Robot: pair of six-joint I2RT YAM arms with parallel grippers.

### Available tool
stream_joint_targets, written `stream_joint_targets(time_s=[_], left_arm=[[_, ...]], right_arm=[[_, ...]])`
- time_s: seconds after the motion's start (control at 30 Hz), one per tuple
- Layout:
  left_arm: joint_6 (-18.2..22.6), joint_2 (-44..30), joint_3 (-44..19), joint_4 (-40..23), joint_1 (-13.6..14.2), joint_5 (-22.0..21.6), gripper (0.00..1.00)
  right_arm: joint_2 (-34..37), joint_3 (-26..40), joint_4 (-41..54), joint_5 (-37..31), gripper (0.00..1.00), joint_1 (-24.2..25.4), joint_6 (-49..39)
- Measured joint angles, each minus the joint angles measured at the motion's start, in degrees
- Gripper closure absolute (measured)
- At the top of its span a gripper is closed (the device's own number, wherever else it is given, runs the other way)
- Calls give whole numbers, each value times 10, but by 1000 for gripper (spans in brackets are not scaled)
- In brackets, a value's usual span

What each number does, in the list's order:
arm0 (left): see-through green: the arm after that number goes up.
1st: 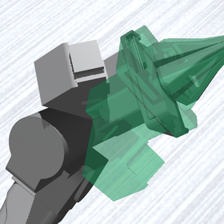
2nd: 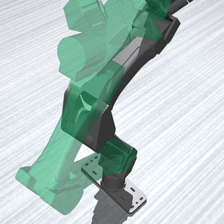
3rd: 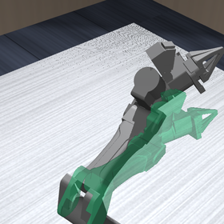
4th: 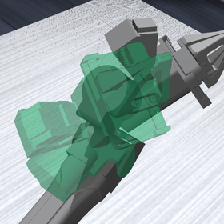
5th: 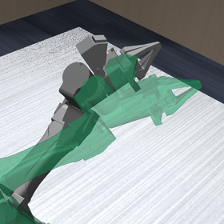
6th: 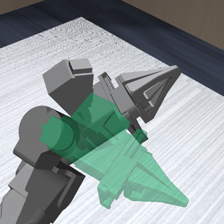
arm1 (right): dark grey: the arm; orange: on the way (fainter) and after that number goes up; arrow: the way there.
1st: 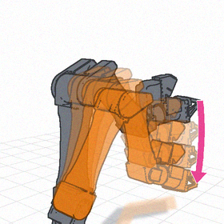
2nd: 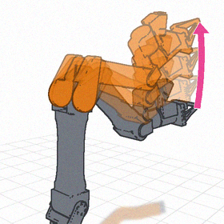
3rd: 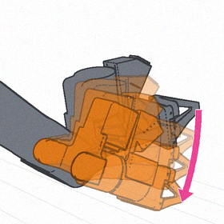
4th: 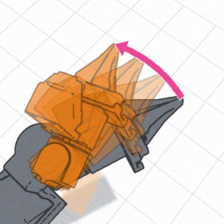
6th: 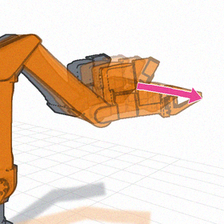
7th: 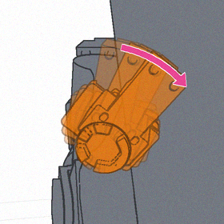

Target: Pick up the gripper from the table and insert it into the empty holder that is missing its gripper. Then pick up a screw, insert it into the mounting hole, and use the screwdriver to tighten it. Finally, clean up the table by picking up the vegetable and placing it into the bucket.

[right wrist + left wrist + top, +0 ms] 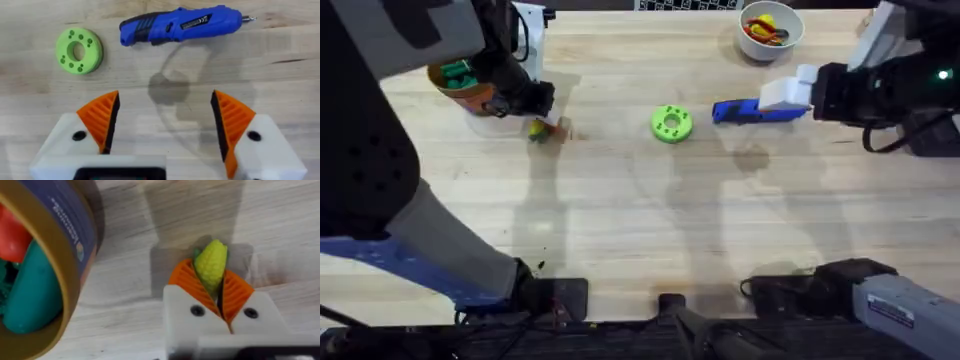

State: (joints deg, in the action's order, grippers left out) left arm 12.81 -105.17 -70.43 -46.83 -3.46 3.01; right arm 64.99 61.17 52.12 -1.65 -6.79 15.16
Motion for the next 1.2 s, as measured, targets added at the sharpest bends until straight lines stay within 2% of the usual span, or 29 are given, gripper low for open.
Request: stream_joint_targets(time_s=[0.17, 0.3, 0.43, 0.57, 0.9, 1.0, 1.2], left_arm=[[-36, -10, -60, -52, 0, 4, 971], [-56, -1, -148, -87, 0, 1, 971], [-63, 25, -225, -118, -4, -17, 971], [-65, 44, -283, -131, -23, -41, 971], [-69, 23, -294, -110, -122, -65, 971], [-66, 3, -294, -95, -133, -71, 971], [-57, -41, -294, -69, -130, -71, 971]], right_arm=[[0, 0, -7, 0, 8, 0, 0], [0, 0, -7, 0, 8, 0, 0], [0, 0, -7, 0, 10, 0, 0], [0, 0, -7, 0, 9, 0, 0], [0, 0, -7, 0, 10, 0, 0], [0, 0, -7, 0, 10, 0, 0], [0, 0, -7, 0, 8, 0, 0]])
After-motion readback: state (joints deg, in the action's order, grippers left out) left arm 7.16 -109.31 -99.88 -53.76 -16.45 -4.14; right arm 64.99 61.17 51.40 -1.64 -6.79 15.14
